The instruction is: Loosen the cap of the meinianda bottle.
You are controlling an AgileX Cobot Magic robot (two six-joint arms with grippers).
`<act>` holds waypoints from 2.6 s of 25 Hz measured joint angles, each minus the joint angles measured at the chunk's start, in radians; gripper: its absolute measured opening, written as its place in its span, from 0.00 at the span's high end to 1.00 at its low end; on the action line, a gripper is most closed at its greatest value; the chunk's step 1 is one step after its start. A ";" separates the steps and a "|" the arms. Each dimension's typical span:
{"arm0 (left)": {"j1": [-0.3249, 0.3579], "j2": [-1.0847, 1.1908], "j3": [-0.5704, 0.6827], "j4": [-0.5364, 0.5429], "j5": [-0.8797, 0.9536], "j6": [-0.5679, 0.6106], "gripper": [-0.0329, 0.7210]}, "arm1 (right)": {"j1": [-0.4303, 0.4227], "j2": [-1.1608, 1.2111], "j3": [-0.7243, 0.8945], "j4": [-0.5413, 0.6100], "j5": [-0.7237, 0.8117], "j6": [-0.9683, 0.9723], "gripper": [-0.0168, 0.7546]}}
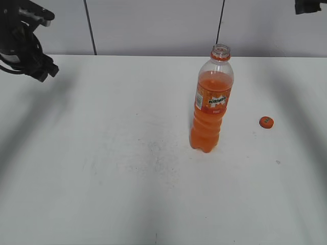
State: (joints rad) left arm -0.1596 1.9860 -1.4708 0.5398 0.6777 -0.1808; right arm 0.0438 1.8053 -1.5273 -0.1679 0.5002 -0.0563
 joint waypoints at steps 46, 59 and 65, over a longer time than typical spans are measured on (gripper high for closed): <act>0.110 -1.542 0.900 -0.524 0.359 0.300 0.30 | -0.011 -1.339 1.029 0.168 0.524 -0.093 0.22; 0.110 -1.946 0.900 -0.528 0.356 0.301 0.30 | -0.011 -1.578 1.083 0.168 0.523 -0.093 0.22; 0.110 -1.989 0.901 -0.528 0.358 0.299 0.30 | -0.011 -1.727 1.084 0.168 0.523 -0.093 0.22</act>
State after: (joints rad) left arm -0.0499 -0.0027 -0.5694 0.0116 1.0361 0.1183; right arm 0.0326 0.0783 -0.4430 0.0000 1.0231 -0.1490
